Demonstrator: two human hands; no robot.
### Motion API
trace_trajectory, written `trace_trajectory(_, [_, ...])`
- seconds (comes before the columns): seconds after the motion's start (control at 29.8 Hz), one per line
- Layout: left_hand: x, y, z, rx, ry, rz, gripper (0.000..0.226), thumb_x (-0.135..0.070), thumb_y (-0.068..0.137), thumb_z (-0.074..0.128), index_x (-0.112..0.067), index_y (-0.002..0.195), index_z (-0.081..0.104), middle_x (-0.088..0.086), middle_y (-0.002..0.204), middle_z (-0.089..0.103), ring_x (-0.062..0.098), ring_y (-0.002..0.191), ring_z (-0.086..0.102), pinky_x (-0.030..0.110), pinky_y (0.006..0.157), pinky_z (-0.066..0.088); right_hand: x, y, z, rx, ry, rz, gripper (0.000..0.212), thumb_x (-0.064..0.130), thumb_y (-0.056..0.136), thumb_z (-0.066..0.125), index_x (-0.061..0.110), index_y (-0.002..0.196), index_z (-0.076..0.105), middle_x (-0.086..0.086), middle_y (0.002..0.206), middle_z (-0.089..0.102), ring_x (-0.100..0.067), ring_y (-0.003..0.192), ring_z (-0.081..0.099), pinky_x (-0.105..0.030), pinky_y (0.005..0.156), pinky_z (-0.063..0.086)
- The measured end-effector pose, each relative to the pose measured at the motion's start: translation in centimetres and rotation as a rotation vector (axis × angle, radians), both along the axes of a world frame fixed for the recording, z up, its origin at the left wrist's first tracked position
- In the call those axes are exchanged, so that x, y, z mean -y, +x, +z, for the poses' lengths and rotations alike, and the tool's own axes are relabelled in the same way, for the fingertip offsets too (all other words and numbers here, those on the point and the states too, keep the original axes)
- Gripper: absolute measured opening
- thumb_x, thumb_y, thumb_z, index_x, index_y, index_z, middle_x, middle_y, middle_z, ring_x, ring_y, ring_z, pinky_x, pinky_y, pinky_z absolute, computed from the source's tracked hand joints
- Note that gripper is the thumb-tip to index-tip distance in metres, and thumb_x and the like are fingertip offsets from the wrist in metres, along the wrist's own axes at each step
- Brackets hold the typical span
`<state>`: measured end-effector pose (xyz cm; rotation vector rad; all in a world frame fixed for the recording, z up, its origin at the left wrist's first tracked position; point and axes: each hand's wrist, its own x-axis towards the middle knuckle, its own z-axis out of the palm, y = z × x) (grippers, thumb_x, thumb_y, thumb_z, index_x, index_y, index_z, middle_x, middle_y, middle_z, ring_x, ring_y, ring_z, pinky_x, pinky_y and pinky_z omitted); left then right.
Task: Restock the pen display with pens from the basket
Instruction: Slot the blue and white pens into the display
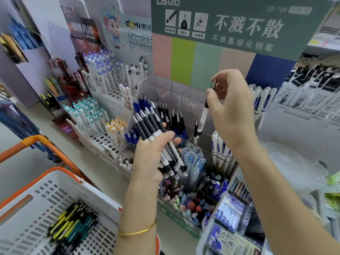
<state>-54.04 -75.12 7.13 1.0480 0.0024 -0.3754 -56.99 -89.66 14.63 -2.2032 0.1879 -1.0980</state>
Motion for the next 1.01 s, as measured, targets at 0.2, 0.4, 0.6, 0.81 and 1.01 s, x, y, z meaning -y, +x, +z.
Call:
trace_trajectory(0.2, [-0.4,0.3,0.0,-0.047,-0.064,-0.016,0.011,0.000,0.087,0.063,-0.008,0.094,0.065,0.007,0.076,0.066,0.017,0.068,0.067,0.032,0.054,0.055,-0.1,0.5,-2.1,-0.340,-0.388,-0.247,0.010,0.018,0.094,0.053,0.010,0.099,0.055,-0.006,0.087,0.061,-0.029,0.089,0.052,-0.033,0.056,0.031])
trace_trajectory(0.4, [1.5,-0.9,-0.1,-0.053,-0.066,-0.156,0.020,-0.002,0.086,0.063,-0.010,0.105,0.065,0.007,0.076,0.069,0.018,0.067,0.069,0.032,0.057,0.056,-1.0,0.9,-3.0,-0.719,-0.647,-0.340,0.010,0.015,0.089,0.062,0.017,0.081,0.056,-0.002,0.086,0.052,-0.029,0.107,0.046,-0.028,0.049,0.017])
trace_trajectory(0.6, [2.7,-1.6,-0.8,-0.076,-0.075,-0.242,0.019,-0.002,0.086,0.067,-0.013,0.072,0.075,0.011,0.071,0.068,0.021,0.064,0.066,0.036,0.062,0.055,-0.5,0.6,-3.0,-0.572,-0.594,-0.332,0.007,0.012,0.091,0.057,0.011,0.094,0.064,-0.005,0.098,0.063,-0.028,0.102,0.048,-0.033,0.058,0.030])
trace_trajectory(0.81, [3.2,-1.7,-1.2,0.002,-0.028,-0.279,0.009,-0.008,0.076,0.071,-0.014,0.070,0.073,0.013,0.072,0.064,0.024,0.063,0.061,0.037,0.066,0.047,-0.8,-1.0,-1.5,-0.560,-0.093,0.110,0.023,0.040,0.090,0.059,0.019,0.092,0.069,0.010,0.080,0.064,-0.012,0.081,0.061,-0.035,0.074,0.052])
trace_trajectory(1.01, [3.3,-1.8,-1.4,0.032,0.006,-0.265,0.008,-0.009,0.072,0.073,-0.017,0.074,0.075,0.010,0.073,0.065,0.024,0.068,0.061,0.041,0.073,0.046,-0.4,-0.9,-1.3,-0.654,-0.048,0.184,0.017,0.032,0.082,0.072,0.024,0.092,0.060,0.015,0.079,0.058,-0.009,0.084,0.059,-0.029,0.076,0.050])
